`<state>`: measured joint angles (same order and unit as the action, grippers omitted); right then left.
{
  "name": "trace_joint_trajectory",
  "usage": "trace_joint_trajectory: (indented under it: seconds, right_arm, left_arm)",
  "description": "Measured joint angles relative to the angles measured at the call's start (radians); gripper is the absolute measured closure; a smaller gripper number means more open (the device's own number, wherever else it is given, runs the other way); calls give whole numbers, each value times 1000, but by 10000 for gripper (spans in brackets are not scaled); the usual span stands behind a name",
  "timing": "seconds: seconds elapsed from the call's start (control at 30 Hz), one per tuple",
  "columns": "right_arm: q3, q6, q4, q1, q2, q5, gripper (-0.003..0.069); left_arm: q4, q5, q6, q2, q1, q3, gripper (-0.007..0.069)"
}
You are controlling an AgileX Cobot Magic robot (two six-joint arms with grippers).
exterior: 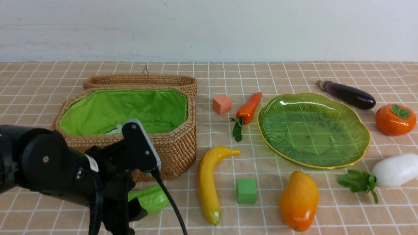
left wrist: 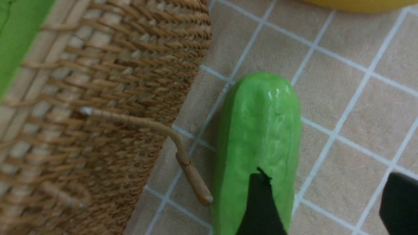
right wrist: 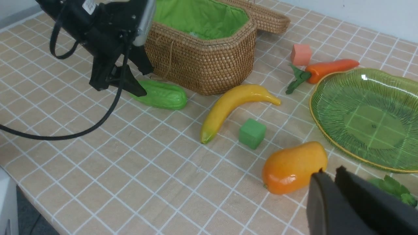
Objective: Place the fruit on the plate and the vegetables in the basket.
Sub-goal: Take a chayote with your left arm and place it on the basket on the left.
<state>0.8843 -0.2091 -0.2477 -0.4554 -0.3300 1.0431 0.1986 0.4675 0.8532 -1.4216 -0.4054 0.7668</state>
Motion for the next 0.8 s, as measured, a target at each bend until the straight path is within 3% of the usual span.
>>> trace_joint_trajectory:
  seconds: [0.2, 0.57, 0.8]
  right_arm:
    - [0, 0, 0, 0, 0, 9, 595]
    - [0, 0, -32, -3, 0, 17, 589]
    - [0, 0, -37, -3, 0, 17, 583]
  left_arm:
    - [-13, -105, 127, -65, 0, 0, 97]
    - [0, -154, 334, -79, 0, 0, 139]
    - [121, -141, 435, -93, 0, 0, 141]
